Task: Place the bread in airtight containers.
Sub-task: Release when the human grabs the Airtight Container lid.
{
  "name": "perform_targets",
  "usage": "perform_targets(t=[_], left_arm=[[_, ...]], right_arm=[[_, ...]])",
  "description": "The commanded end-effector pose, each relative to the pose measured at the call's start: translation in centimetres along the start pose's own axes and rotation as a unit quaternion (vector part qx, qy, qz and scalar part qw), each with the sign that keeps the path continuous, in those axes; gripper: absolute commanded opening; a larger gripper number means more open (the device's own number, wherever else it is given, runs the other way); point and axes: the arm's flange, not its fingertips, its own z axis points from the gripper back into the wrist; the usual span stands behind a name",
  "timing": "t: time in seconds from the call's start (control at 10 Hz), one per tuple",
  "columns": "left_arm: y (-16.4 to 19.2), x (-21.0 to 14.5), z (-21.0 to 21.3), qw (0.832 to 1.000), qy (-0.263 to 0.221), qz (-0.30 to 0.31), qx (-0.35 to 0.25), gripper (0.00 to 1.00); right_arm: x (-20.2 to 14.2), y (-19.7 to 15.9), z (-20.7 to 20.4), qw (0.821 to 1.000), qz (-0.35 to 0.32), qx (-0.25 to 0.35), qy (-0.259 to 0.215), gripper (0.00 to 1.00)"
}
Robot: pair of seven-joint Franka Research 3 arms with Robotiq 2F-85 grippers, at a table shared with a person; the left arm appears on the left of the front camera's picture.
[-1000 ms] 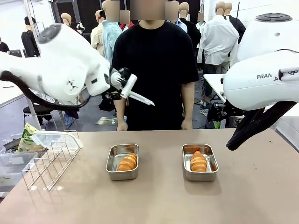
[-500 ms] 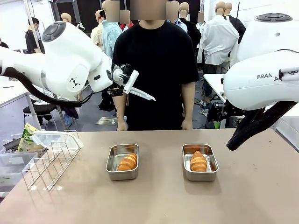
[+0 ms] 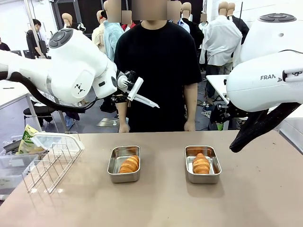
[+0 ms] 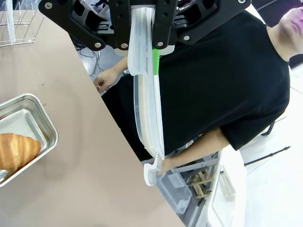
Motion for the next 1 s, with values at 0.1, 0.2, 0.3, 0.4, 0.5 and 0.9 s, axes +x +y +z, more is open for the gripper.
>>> perform_targets(t=[0.1, 0.2, 0.3, 0.4, 0.5, 0.9], left_arm=[[0.36, -0.13, 0.32, 1.0, 0.001, -0.005, 0.006, 0.0], [0.36, -0.13, 0.32, 1.0, 0.001, -0.005, 0.006, 0.0], [0.36, -0.13, 0.32, 1.0, 0.001, -0.005, 0.006, 0.0], [0.36, -0.13, 0.32, 1.0, 0.001, -0.005, 0.006, 0.0], [0.36, -0.13, 0.32, 1.0, 0.001, -0.005, 0.006, 0.0], [0.36, -0.13, 0.32, 1.0, 0.001, -0.005, 0.006, 0.0]], right_arm=[[0.06, -0.07, 0.03, 1.0, 0.001, 0.001, 0.0, 1.0], [0.06, -0.07, 0.03, 1.0, 0.001, 0.001, 0.0, 1.0], [0.06, -0.07, 0.03, 1.0, 0.001, 0.001, 0.0, 1.0], [0.06, -0.07, 0.03, 1.0, 0.001, 0.001, 0.0, 1.0], [0.06, -0.07, 0.03, 1.0, 0.001, 0.001, 0.0, 1.0], [0.06, -0.07, 0.03, 1.0, 0.001, 0.001, 0.0, 1.0]])
